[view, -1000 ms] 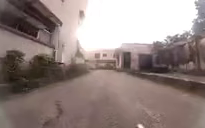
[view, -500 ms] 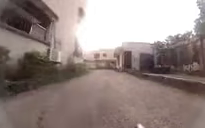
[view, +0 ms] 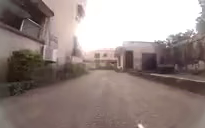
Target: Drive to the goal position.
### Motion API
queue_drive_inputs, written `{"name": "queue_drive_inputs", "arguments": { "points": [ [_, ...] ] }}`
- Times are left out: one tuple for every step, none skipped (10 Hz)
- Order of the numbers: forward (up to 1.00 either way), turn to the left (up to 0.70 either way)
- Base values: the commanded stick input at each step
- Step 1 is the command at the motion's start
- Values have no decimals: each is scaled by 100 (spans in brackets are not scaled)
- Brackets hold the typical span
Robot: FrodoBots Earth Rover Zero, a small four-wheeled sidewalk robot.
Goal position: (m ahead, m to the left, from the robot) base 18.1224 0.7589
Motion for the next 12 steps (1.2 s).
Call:
{"name": "queue_drive_inputs", "arguments": {
  "points": [
    [100,0],
    [100,0],
    [100,0],
    [100,0],
    [100,0],
    [100,0],
    [100,0],
    [100,0],
    [100,0],
    [100,0],
    [100,0],
    [100,0]
  ]
}}
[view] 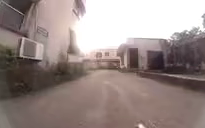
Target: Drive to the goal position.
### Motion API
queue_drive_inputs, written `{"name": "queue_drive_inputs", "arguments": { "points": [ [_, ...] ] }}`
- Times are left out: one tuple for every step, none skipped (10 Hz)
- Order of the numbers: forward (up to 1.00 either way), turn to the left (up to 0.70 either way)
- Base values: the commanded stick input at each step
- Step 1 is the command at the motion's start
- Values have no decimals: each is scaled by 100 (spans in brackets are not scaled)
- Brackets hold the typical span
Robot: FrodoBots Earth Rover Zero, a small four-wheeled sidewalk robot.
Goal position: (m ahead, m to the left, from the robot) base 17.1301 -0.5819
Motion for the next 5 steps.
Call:
{"name": "queue_drive_inputs", "arguments": {
  "points": [
    [100,0],
    [100,0],
    [100,0],
    [100,0],
    [100,0]
  ]
}}
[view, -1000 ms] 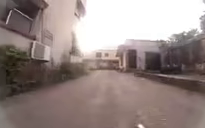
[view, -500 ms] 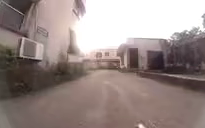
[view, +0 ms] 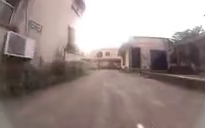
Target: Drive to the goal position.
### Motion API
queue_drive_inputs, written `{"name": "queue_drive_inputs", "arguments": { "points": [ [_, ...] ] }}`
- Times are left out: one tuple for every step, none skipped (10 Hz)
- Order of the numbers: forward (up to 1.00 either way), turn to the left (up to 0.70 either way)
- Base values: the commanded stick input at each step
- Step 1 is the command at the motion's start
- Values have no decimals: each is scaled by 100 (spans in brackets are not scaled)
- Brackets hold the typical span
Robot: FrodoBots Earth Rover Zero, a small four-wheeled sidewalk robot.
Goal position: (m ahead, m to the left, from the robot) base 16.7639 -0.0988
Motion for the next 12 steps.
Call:
{"name": "queue_drive_inputs", "arguments": {
  "points": [
    [100,0],
    [100,0],
    [100,0],
    [100,0],
    [100,0],
    [100,0],
    [100,0],
    [100,0],
    [100,0],
    [100,0],
    [100,0],
    [100,0]
  ]
}}
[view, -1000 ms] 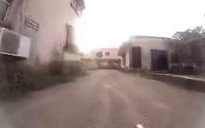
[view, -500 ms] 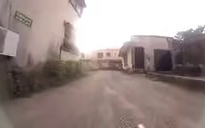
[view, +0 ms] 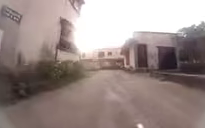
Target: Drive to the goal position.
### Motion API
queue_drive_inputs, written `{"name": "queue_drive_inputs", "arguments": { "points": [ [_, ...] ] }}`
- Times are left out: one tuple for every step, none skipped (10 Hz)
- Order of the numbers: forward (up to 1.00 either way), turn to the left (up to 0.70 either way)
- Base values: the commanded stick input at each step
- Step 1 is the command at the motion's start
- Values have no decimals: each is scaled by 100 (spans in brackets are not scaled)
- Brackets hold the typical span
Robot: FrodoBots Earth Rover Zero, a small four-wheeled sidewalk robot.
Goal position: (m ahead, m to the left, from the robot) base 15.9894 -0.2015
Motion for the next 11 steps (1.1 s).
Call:
{"name": "queue_drive_inputs", "arguments": {
  "points": [
    [100,0],
    [100,0],
    [100,0],
    [100,0],
    [100,0],
    [100,0],
    [100,-8],
    [100,-19],
    [100,-22],
    [100,0],
    [100,0]
  ]
}}
